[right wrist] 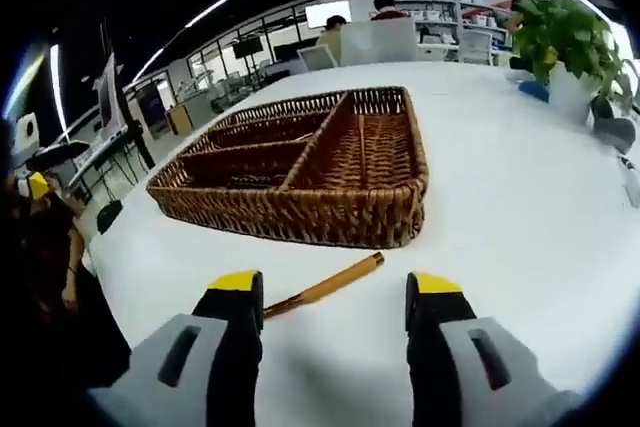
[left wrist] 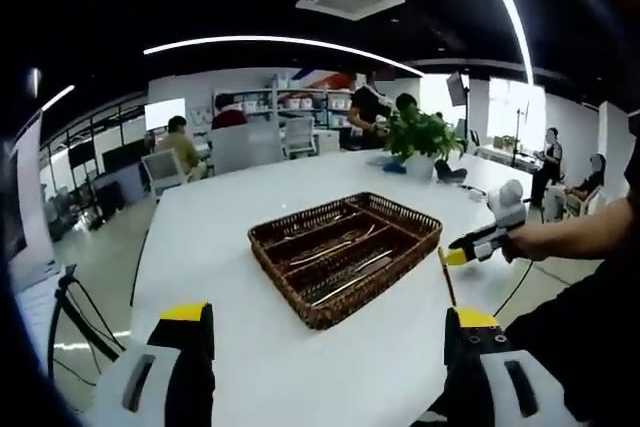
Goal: Arrange the knives, forks, and spoons in their matching storage slots by inserting each utensil handle-first until every utensil is classified and aligned in the correct compartment
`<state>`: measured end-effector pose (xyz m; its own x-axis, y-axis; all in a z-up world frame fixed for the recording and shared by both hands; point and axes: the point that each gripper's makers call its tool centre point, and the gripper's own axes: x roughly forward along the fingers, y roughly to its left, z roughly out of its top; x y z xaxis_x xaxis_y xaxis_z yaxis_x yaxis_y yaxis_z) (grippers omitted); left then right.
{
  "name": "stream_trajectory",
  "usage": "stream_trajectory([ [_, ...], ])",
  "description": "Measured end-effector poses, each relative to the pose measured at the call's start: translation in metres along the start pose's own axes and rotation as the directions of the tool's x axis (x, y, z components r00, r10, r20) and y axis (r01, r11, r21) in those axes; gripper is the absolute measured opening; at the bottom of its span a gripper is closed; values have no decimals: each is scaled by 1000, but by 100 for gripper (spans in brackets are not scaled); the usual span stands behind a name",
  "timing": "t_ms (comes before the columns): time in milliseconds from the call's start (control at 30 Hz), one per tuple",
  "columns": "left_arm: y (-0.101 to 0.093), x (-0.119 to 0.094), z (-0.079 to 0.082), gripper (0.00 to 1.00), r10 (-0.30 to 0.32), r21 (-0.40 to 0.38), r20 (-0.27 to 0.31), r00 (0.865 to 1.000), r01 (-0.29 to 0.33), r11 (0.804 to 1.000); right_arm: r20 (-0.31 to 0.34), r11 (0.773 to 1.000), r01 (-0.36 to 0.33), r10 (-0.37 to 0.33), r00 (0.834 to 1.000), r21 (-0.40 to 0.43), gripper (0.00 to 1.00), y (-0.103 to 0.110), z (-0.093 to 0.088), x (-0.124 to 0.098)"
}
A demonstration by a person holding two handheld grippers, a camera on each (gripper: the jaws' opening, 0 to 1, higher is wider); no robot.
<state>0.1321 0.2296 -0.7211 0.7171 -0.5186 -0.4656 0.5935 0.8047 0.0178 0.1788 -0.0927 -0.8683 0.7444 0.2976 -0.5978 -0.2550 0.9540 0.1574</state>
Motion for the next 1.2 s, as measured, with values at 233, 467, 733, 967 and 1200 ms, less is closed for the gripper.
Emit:
stream_trajectory([
  [233,-2,-3,-2,100,-6,51,-20,1000,7,999,5,991,72,-72,997,-111,39,-8,0,6],
  [467,1,-4,-2,100,11,50,-23,1000,-10,999,22,984,67,-64,998,-163,23,-16,7,3],
  [733,2,-6,-3,100,16,46,-23,1000,-15,999,28,984,84,-80,996,-160,5,-35,6,-2],
  [967,3,-6,-2,100,18,48,-21,1000,-17,999,40,982,77,-71,997,-174,4,-37,4,-2],
  [1200,4,-8,-2,100,20,49,-20,1000,-19,999,40,990,76,-71,997,-121,3,-43,5,-13],
])
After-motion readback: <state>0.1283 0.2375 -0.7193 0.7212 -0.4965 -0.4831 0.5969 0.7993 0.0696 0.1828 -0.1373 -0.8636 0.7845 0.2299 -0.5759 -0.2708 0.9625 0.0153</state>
